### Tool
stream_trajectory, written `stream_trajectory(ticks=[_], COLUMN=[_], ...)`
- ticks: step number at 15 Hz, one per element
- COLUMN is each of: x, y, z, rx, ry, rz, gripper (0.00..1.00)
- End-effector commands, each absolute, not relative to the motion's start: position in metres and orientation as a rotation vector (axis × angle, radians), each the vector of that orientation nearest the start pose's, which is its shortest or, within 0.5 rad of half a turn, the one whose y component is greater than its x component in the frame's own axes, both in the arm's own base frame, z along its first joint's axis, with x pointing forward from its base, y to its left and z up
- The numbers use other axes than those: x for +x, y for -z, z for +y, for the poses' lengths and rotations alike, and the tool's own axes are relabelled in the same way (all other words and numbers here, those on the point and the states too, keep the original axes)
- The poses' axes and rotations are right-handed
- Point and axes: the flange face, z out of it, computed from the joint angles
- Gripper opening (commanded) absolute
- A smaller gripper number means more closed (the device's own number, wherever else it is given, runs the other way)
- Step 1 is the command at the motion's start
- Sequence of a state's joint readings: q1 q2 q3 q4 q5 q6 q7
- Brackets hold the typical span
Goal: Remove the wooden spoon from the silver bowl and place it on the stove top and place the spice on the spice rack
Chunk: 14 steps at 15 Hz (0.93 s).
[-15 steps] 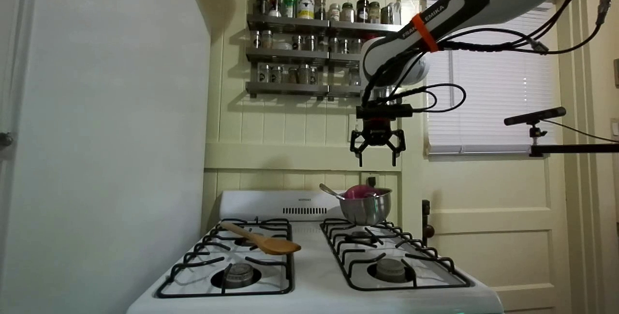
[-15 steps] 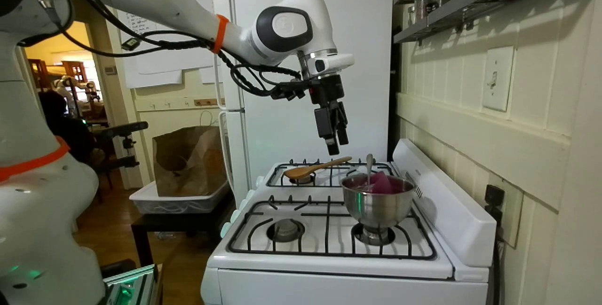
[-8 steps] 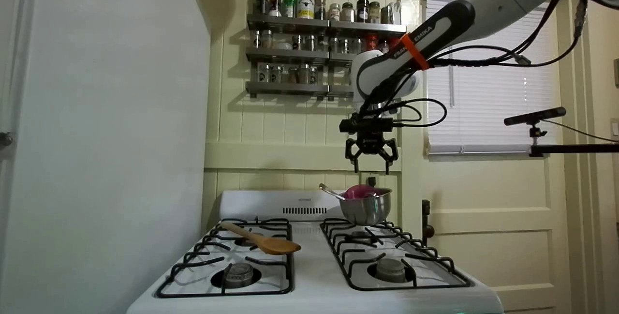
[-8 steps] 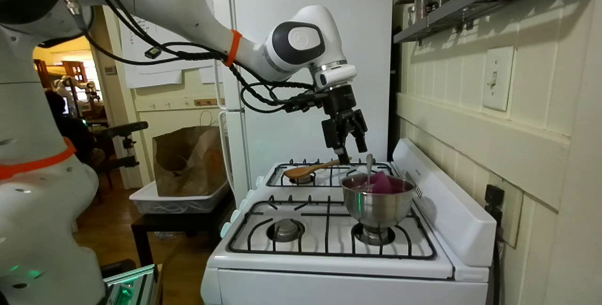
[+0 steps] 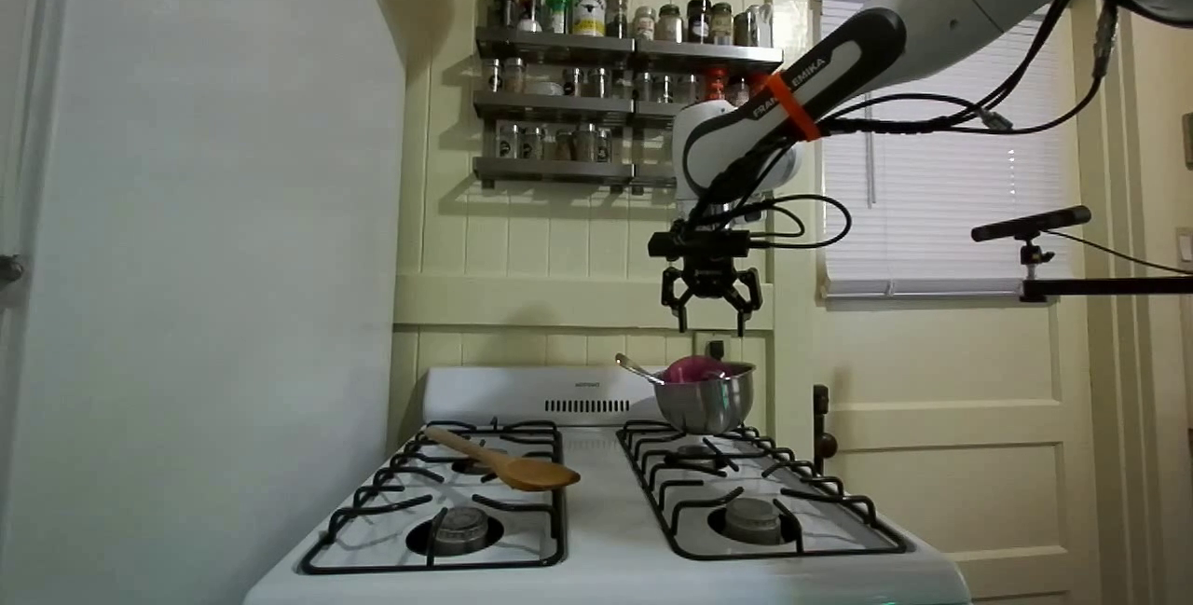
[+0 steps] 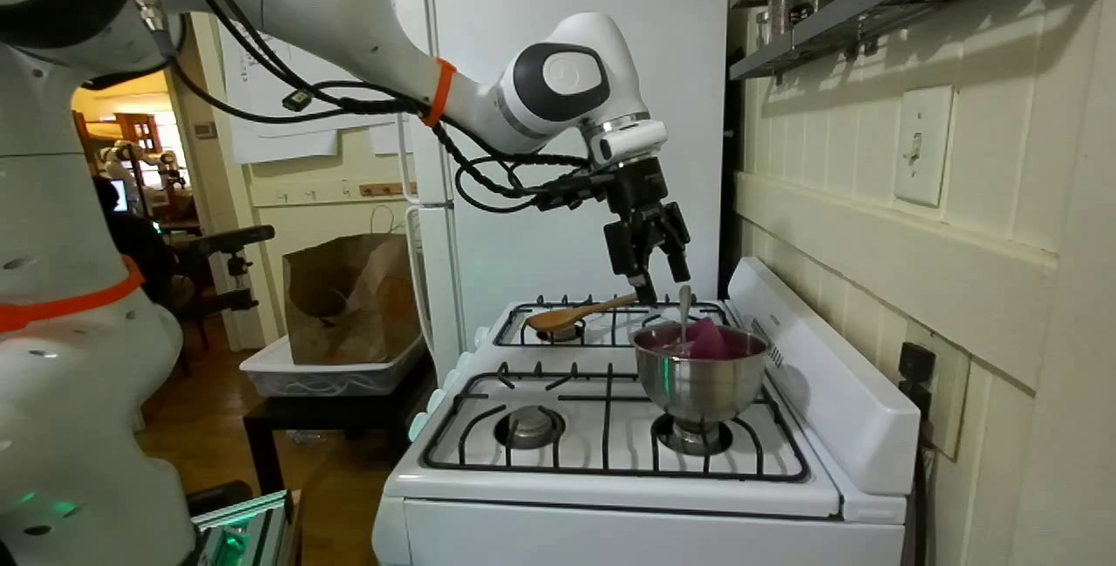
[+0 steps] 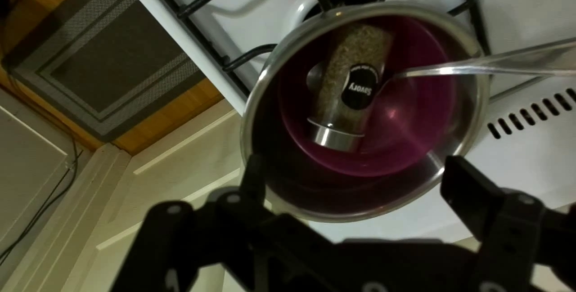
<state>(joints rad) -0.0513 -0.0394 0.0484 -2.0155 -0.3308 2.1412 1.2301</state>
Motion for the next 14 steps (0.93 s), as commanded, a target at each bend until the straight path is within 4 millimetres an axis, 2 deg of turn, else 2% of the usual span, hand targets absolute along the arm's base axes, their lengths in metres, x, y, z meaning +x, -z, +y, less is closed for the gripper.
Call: stream_trajectory(ticks=[1,4,6,7,8,9,14], x=[0.569,0.573,0.578,0.580,0.583,0.585,0.590], y=[-0.483,-0.479,-0.477,-0.476,-0.474,-0.471,-0.455], z=[-0.007,-0.004,-0.004,-0.005,-0.006,-0.007,-0.009], rx=[-2.731,-2.659,-2.600,-2.565,-2.539,-2.515,-2.493], ry=[0.479,0.473,0.495,0.515,0.540,0.554,0.566], rz=[1.702,1.761,1.789,1.806,1.818,1.826,1.851], gripper=[1.00,1.00,0.89,0.78,0.80,0.70,0.60])
